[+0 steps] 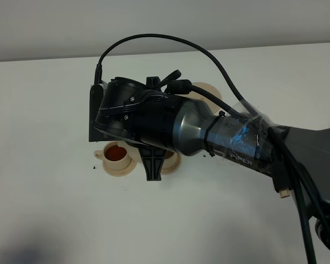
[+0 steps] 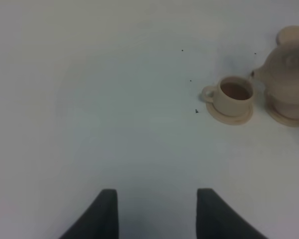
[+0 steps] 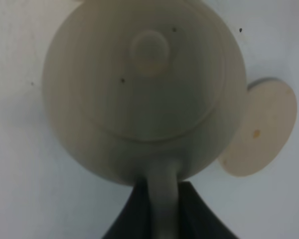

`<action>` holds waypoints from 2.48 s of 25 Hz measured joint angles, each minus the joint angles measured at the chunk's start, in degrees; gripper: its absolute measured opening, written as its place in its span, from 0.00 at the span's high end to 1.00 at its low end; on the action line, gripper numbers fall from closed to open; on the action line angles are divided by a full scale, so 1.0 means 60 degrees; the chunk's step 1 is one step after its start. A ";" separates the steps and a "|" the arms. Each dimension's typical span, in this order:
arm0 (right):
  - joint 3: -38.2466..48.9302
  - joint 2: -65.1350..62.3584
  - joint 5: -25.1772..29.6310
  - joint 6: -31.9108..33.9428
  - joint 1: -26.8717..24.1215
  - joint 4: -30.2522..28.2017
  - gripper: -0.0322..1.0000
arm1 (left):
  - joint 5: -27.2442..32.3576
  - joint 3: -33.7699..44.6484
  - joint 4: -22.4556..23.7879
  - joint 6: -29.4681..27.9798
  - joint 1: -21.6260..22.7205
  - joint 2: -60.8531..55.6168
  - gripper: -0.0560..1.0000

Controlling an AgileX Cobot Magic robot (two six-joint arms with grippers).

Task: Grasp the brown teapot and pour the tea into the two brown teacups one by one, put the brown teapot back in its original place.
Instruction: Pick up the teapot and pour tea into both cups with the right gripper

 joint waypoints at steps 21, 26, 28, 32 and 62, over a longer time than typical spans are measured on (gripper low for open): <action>-0.0535 0.0000 0.0293 0.1609 -0.0008 0.1119 0.85 | 0.0000 0.0000 0.0000 0.0000 0.0000 0.0000 0.56; -0.0557 0.0000 0.0326 0.2137 -0.0168 0.1576 0.85 | 0.0000 0.0000 0.0000 0.0000 0.0000 0.0000 0.56; -0.0557 -0.0009 0.0259 0.2330 -0.0277 0.1751 0.85 | 0.0000 0.0000 0.0000 0.0000 0.0000 0.0000 0.56; -0.0557 -0.0237 0.0108 0.2682 -0.0495 0.2002 0.85 | 0.0000 0.0000 0.0000 -0.0009 0.0000 0.0000 0.56; 0.3180 -0.3142 -0.3335 0.3251 -0.1413 0.4020 0.85 | 0.0000 0.0000 0.0000 -0.0001 0.0000 0.0000 0.56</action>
